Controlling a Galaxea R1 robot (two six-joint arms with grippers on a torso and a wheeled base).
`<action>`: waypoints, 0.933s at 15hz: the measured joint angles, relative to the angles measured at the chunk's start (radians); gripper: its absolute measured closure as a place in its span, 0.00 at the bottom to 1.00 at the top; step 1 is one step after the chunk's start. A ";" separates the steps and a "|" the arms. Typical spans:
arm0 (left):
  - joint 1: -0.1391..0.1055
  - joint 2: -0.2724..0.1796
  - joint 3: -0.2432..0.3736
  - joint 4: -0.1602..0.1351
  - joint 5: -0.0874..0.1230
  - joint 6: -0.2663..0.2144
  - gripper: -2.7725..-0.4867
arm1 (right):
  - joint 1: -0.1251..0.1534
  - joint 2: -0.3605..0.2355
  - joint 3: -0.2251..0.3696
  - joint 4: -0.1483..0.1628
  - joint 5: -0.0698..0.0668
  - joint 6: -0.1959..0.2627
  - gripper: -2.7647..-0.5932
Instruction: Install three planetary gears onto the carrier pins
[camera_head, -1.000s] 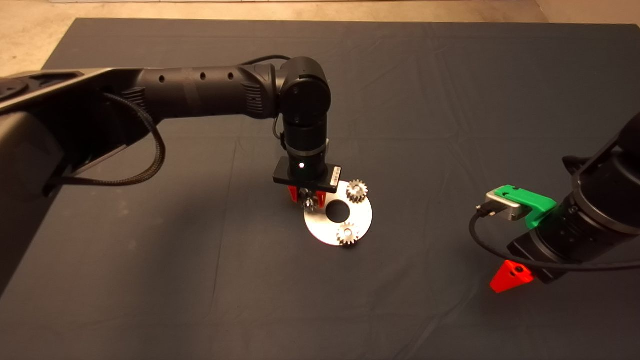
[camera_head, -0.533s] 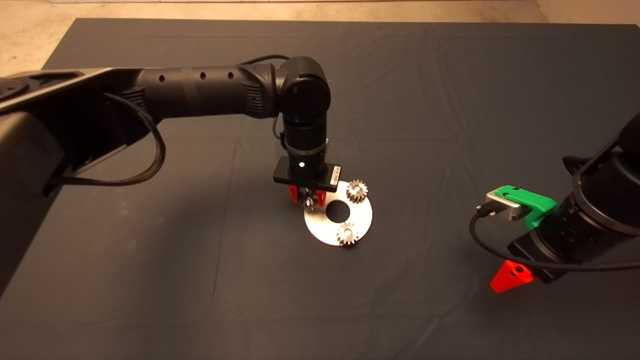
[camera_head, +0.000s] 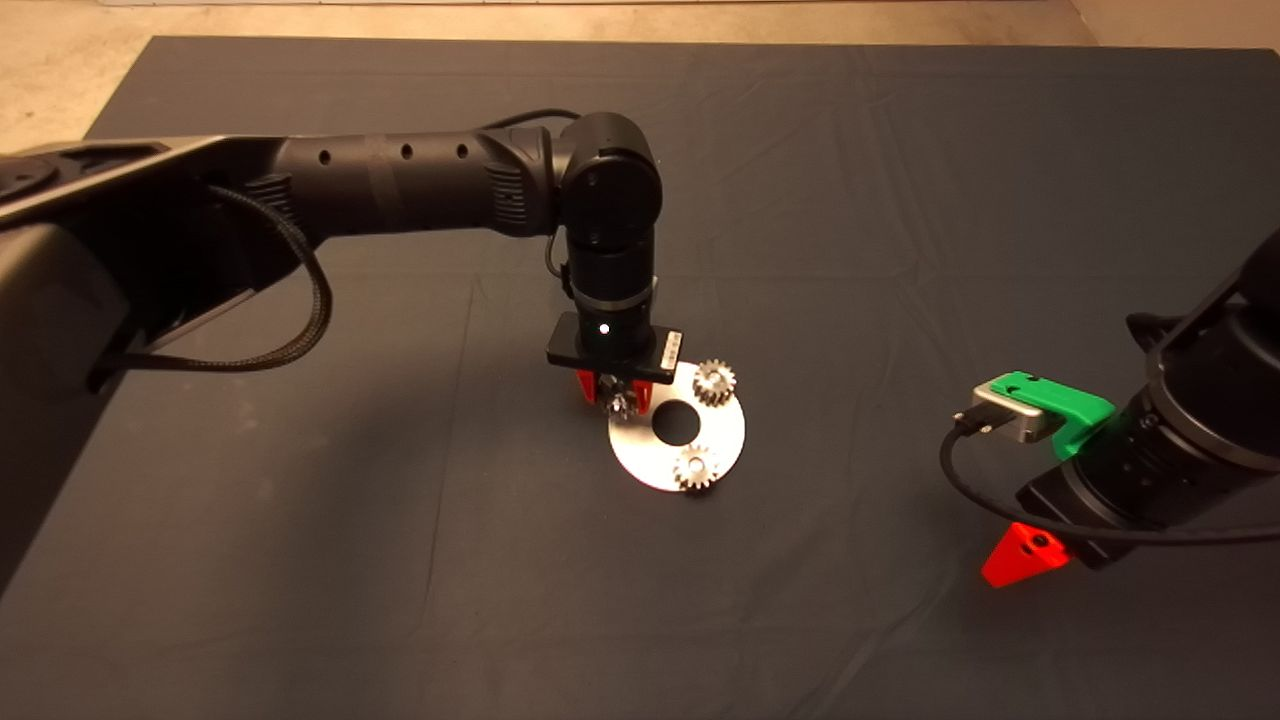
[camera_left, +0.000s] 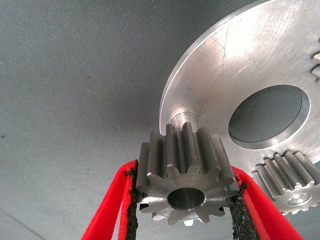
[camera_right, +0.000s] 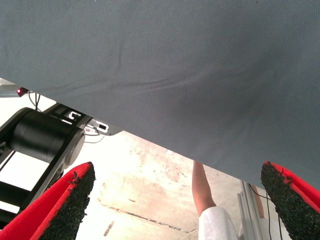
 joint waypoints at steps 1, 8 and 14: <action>0.000 0.000 0.000 0.000 0.000 0.000 0.77 | 0.000 0.000 0.000 0.000 0.000 0.000 0.14; 0.000 0.000 0.000 0.012 0.000 0.000 0.77 | 0.000 0.000 0.000 0.000 0.000 0.000 0.14; 0.000 0.000 0.000 0.014 0.000 0.000 0.78 | 0.000 0.002 0.000 0.000 0.000 0.000 0.14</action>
